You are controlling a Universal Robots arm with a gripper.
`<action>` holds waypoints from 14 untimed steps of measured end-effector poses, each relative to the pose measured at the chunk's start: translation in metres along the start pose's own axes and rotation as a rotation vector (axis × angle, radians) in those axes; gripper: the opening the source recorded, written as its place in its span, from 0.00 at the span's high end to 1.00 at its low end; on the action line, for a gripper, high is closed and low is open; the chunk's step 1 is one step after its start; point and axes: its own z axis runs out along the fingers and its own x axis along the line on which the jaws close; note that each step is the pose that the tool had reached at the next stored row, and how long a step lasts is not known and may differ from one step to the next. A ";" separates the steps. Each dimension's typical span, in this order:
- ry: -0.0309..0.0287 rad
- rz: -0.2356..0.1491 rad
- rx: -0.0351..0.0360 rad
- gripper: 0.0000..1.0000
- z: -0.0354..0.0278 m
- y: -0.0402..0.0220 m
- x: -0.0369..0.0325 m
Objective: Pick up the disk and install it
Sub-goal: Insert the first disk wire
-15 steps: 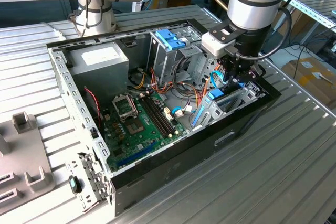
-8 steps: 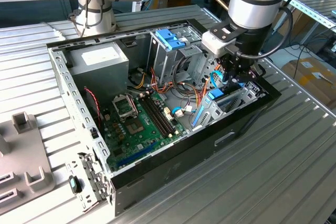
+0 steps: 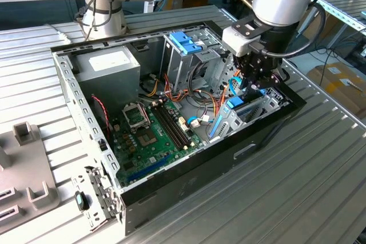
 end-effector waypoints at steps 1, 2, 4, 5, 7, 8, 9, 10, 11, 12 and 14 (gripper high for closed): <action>-0.0001 0.000 -0.0054 0.76 -0.0008 -0.0004 0.0000; -0.0004 0.000 -0.0174 0.76 -0.0027 -0.0013 0.0001; -0.0013 -0.001 -0.0505 0.76 -0.0040 -0.0040 0.0002; -0.0015 -0.002 -0.0691 0.76 -0.0038 -0.0051 0.0002; -0.0014 -0.003 -0.1194 0.76 -0.0032 -0.0082 0.0003; -0.0012 -0.004 -0.1390 0.76 -0.0030 -0.0092 0.0003; -0.0005 -0.004 -0.1613 0.76 -0.0027 -0.0103 0.0003; -0.0001 -0.005 -0.1789 0.76 -0.0026 -0.0113 0.0004; -0.0003 -0.005 -0.1973 0.76 -0.0024 -0.0124 0.0004; -0.0010 -0.006 -0.2217 0.76 -0.0020 -0.0140 0.0004; -0.0020 -0.007 -0.2599 0.76 -0.0016 -0.0163 0.0005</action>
